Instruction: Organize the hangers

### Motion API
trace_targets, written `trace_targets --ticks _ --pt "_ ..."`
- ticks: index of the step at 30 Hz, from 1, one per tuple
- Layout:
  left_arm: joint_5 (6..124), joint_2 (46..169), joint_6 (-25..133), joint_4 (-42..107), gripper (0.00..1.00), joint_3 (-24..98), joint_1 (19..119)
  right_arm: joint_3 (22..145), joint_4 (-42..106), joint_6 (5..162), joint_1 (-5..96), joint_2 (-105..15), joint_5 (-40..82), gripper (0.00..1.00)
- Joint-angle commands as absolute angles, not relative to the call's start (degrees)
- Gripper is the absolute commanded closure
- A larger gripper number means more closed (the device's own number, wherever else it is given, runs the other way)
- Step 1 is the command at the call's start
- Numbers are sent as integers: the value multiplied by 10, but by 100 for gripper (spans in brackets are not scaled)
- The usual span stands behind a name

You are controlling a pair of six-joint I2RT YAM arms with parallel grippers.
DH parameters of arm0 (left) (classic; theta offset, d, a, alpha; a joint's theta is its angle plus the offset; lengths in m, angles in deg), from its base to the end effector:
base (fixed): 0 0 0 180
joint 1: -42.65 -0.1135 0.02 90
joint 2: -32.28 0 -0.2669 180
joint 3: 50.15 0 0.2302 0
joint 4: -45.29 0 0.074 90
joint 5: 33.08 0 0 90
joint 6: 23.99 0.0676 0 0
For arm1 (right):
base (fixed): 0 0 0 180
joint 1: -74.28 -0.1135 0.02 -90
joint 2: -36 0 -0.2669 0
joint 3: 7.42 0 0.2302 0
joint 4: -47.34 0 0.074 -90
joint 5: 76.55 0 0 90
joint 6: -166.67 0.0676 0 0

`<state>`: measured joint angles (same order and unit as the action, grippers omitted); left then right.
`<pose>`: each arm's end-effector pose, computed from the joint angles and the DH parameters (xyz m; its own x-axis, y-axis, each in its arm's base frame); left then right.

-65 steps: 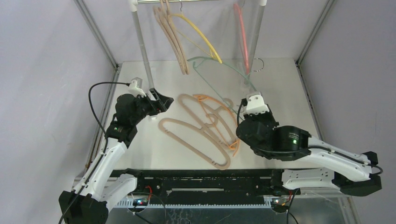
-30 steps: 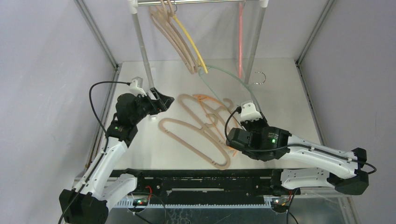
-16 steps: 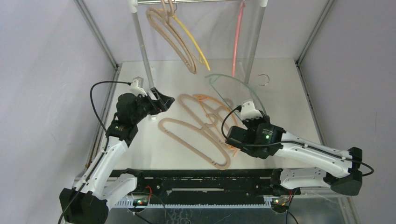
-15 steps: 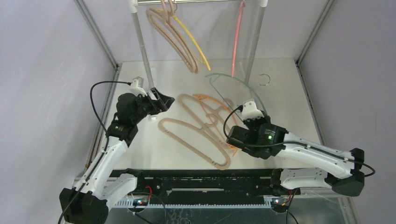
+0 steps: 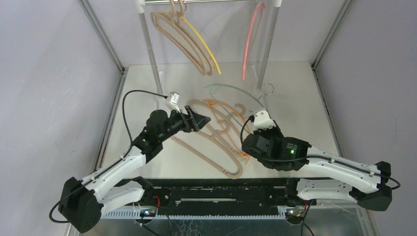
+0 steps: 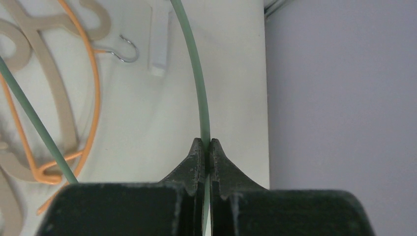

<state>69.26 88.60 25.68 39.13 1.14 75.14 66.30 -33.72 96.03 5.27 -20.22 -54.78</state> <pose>0.1936 -0.1404 0.2882 -0.5788 -0.3809 -0.7210 0.4289 0.6098 -0.6665 0.1071 0.1038 0.3159 -0.3683 -0.6167 -0.6957 -0.0806 0.7667 -0.6369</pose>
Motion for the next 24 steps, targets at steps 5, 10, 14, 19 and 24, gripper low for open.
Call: trace_targets --ticks 5,10,14,19,24 --pt "607 919 172 604 14 -19 823 648 -171 916 50 -168 -514 100" --pt "598 955 142 669 14 -20 835 638 -157 941 41 -193 -484 100" --pt "593 991 127 710 15 -14 853 638 -133 944 25 -214 -477 100" --pt "593 1019 120 730 23 -10 869 638 -101 929 11 -209 -457 100" --pt "588 1027 126 735 34 -15 870 636 -80 920 2 -165 -401 100"
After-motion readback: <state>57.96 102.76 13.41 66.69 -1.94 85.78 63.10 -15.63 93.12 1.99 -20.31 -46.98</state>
